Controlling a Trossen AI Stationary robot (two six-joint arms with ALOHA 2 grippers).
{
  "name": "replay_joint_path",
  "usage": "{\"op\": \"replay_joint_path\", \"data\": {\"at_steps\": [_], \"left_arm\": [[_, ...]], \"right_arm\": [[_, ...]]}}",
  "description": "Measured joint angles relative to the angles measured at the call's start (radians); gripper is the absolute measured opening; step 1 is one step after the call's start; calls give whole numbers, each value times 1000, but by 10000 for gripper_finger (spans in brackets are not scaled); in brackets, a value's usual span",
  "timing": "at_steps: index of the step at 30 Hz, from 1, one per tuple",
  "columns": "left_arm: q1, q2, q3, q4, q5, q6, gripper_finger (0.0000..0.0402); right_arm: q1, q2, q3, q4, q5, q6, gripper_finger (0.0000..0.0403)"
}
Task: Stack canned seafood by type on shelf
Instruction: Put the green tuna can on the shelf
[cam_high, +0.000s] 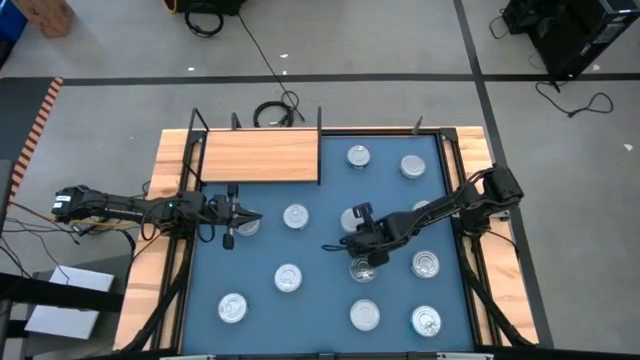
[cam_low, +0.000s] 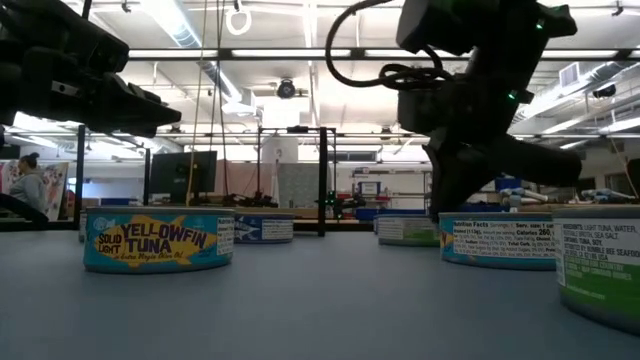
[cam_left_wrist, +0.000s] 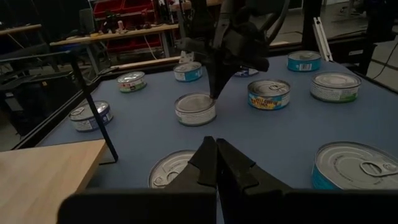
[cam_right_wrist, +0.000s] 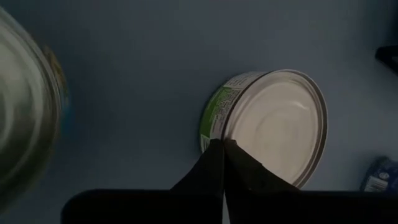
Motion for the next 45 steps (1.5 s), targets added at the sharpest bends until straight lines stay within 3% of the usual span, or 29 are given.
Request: {"op": "replay_joint_path", "data": {"at_steps": [7,15,32,39,45], "left_arm": [[0,0,0,0,0,-7,1],[0,0,0,0,0,-8,1],[0,0,0,1,0,-33,1],[0,0,0,0,0,-33,1],[0,0,0,0,0,-29,1]], "right_arm": [[-19,0,61,3,-27,43,3],[-90,-1,87,134,-268,218,2],[-207,-2,87,347,-550,666,0],[-173,-3,87,297,-530,398,22],[-37,13,87,255,-293,179,75]]}}
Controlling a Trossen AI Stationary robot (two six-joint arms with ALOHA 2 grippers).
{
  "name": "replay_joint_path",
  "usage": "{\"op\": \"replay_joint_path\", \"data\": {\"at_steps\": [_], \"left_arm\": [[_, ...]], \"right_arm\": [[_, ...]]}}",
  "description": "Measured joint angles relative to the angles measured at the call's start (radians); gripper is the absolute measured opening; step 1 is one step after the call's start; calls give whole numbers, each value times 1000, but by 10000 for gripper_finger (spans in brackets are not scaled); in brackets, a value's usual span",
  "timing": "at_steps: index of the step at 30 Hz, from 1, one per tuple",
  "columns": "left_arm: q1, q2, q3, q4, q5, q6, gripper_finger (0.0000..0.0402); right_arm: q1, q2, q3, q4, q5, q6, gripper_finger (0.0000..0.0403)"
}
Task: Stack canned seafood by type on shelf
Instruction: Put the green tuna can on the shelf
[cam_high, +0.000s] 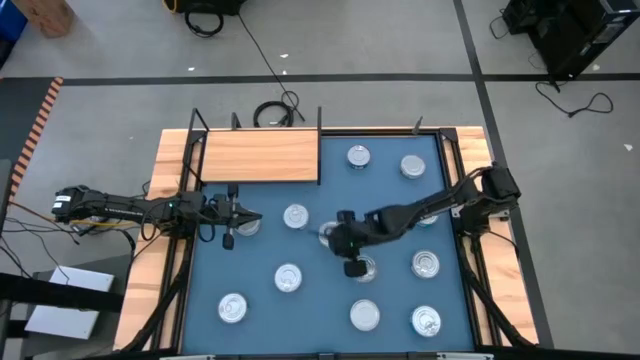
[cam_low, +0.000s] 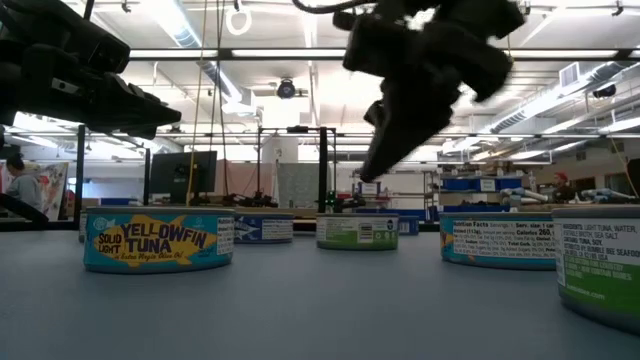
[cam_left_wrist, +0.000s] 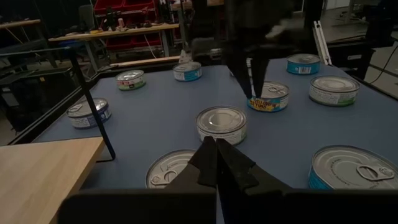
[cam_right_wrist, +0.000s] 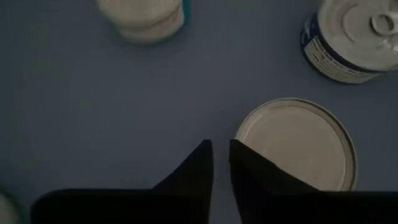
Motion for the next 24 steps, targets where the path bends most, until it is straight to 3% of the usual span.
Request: {"op": "replay_joint_path", "data": {"at_steps": [5,8,14,18,24], "left_arm": [[0,0,0,0,0,0,1],[0,0,0,-1,0,1,1],[0,7,0,6,2,2,1],[0,6,2,42,5,-16,1],[0,29,66,11,25,-37,1]], "right_arm": [[83,26,0,-11,244,-62,103],[104,28,0,-18,308,-85,106],[94,28,14,-49,309,-78,103],[63,29,119,-176,291,0,103],[5,28,280,-339,91,103,74]]}}
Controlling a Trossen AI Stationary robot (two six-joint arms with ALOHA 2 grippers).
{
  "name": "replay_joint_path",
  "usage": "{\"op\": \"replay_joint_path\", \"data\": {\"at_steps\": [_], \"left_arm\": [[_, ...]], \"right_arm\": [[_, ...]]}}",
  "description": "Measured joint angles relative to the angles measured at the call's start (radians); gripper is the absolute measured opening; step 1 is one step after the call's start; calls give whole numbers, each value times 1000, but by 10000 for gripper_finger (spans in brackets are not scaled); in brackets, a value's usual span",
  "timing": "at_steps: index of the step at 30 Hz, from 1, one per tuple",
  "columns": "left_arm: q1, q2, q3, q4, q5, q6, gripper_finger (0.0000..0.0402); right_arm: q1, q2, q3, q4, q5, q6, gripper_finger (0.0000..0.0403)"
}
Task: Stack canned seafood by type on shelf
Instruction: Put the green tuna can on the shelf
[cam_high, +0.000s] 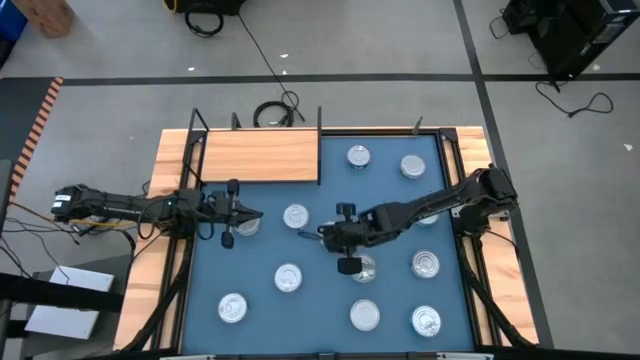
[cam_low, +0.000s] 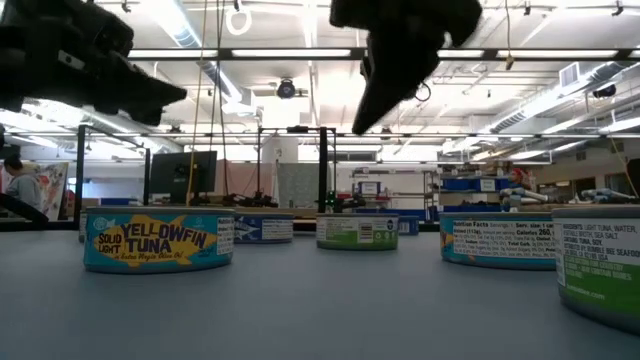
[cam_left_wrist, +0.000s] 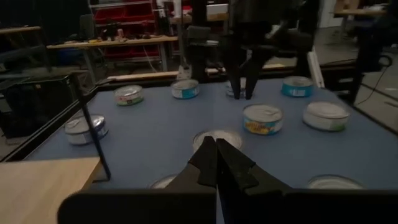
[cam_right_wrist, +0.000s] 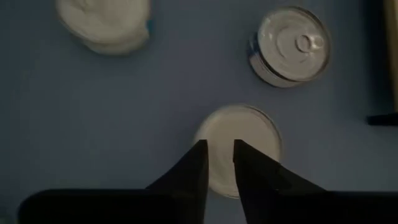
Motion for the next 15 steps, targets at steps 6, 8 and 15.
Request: {"op": "replay_joint_path", "data": {"at_steps": [6,8,15], "left_arm": [[0,54,67,-11,52,16,1],[0,71,81,-14,52,27,1],[0,109,106,-9,48,43,1]], "right_arm": [[-30,0,103,-126,-86,36,9],[-35,0,126,-154,-95,60,9],[-54,0,211,-265,-136,126,4]]}}
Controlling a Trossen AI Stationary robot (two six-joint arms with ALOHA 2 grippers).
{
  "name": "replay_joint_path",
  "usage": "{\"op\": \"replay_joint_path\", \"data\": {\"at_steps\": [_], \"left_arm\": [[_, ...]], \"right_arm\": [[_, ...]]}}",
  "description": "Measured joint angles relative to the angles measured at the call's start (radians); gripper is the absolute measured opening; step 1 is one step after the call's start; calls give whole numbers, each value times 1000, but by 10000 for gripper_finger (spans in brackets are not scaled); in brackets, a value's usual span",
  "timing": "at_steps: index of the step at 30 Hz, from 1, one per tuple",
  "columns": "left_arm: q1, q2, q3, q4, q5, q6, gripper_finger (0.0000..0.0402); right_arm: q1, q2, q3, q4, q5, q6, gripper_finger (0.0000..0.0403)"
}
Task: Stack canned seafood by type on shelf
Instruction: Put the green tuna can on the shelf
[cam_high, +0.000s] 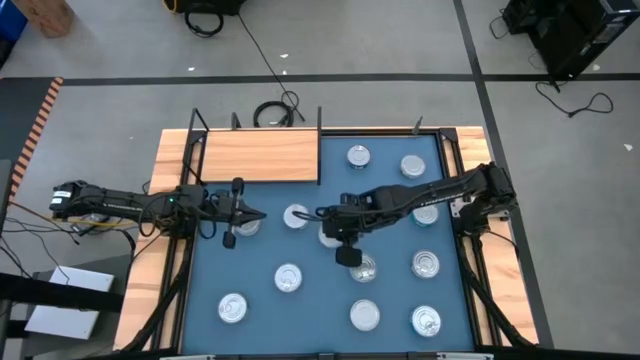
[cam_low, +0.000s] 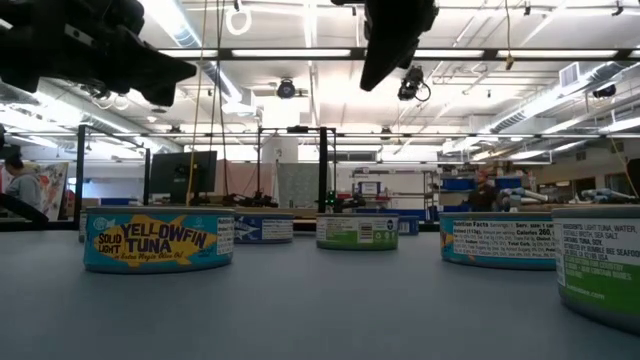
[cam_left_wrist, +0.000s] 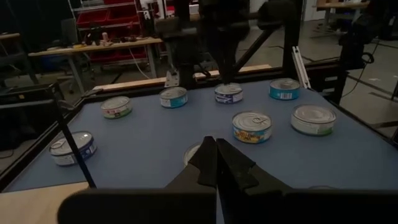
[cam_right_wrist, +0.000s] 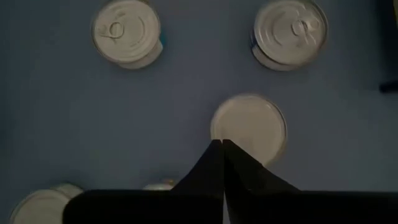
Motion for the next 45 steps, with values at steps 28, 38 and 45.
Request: {"op": "replay_joint_path", "data": {"at_steps": [28,38,45], "left_arm": [[0,21,0,3,-13,-23,3],[0,21,0,4,-10,1,3],[0,21,0,4,-9,1,4]], "right_arm": [[134,246,82,-82,231,-74,51],[155,246,-63,105,313,-149,103],[157,246,-149,179,400,-214,104]]}}
